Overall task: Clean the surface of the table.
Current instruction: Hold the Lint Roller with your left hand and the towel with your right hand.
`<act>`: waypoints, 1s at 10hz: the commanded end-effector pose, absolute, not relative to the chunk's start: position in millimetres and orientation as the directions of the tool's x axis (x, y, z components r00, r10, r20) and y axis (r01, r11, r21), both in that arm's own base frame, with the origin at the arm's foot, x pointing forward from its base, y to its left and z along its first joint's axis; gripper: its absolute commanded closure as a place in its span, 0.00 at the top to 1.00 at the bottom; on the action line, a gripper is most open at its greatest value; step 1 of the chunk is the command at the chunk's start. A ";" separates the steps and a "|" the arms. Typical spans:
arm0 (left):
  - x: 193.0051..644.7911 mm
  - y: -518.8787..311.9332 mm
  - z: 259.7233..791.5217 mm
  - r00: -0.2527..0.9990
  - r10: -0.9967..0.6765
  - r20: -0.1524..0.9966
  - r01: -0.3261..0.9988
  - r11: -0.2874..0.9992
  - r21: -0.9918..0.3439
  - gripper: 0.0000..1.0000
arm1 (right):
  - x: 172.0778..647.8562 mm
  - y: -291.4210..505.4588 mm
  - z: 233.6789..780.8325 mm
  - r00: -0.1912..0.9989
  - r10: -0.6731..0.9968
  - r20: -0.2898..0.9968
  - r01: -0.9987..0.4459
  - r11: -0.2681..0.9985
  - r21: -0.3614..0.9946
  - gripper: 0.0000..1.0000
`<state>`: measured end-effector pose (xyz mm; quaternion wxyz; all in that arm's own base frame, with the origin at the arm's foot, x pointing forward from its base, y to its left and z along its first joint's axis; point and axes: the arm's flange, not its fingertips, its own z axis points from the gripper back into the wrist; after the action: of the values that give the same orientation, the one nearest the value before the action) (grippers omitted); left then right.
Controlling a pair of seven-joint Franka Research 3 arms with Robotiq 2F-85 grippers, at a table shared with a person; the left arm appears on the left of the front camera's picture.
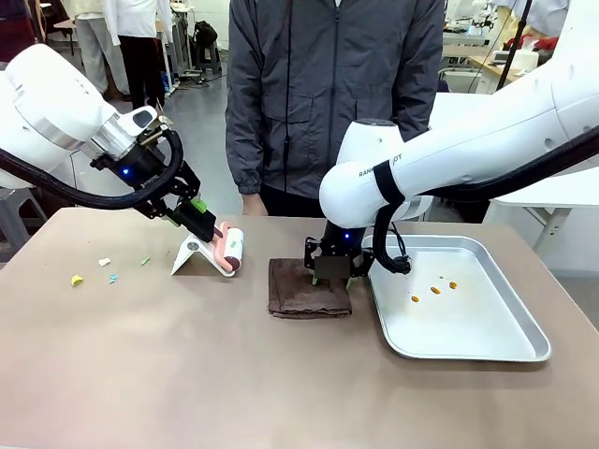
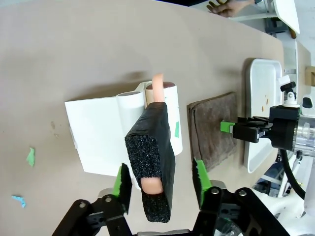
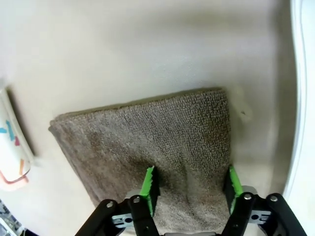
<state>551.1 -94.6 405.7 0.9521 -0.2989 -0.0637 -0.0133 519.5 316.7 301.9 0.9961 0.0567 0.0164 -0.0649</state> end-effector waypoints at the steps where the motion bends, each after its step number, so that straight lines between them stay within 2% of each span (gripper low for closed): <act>1: 555.1 -92.3 406.0 0.990 0.003 0.143 0.083 0.803 -0.590 0.00 | 523.7 321.3 298.2 0.989 -0.141 -0.050 0.145 0.983 0.111 0.00; 2: 555.1 -92.2 405.7 0.990 0.005 0.143 0.081 0.803 -0.591 0.00 | 523.7 321.5 298.4 0.989 -0.140 -0.051 0.145 0.983 0.108 0.00; 3: 555.0 -92.1 405.9 0.989 0.007 0.146 0.081 0.802 -0.591 0.00 | 524.0 322.0 298.4 0.989 -0.138 -0.053 0.143 0.984 0.104 0.05; 4: 555.2 -92.1 406.1 0.989 0.008 0.147 0.082 0.800 -0.595 0.00 | 523.7 322.4 298.2 0.989 -0.135 -0.055 0.140 0.985 0.104 0.00; 10: 553.9 -92.6 407.7 0.987 0.012 0.158 0.089 0.785 -0.613 0.00 | 522.9 321.4 298.8 0.990 -0.128 -0.052 0.134 0.984 0.118 0.00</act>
<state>551.9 -95.2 407.3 0.9495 -0.3064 -0.0661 -0.0096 521.8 322.2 306.1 0.9961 0.0605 0.0149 -0.0629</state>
